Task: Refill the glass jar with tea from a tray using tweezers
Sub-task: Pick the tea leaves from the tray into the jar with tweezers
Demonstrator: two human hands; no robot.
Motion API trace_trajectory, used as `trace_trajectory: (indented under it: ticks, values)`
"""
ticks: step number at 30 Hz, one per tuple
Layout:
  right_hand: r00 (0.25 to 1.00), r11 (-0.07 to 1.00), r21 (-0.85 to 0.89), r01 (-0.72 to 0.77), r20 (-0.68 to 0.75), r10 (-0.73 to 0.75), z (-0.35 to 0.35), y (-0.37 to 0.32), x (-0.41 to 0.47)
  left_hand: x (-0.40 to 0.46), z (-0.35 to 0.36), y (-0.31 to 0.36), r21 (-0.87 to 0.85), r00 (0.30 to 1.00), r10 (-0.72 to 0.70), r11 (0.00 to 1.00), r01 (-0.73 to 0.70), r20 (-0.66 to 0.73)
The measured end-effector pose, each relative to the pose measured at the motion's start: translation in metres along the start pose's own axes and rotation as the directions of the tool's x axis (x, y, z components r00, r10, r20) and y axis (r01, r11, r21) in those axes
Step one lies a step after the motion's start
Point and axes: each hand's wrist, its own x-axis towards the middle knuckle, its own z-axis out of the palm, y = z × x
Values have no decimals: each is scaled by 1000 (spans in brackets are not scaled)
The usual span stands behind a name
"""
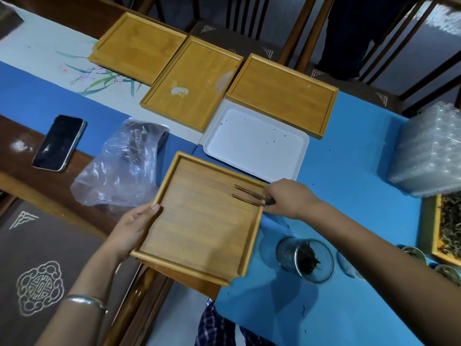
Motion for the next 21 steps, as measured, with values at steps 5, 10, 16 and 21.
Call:
trace_trajectory:
  ticks: [5,10,16,21]
  values:
    - [999,998,-62,-30,-28,28,-2,5,1,16,13,9,124,979,124,987,-104,-163]
    - [999,998,-46,-39,-23,38,-1,9,-2,23,20,8,278,920,283,938,-207,-271]
    - [999,997,-71,-33,-21,31,-1,11,-4,30,16,9,548,905,332,824,-141,-266]
    - [999,999,-41,3,-35,-5,-2,15,-6,28,31,8,743,828,500,649,-162,-256]
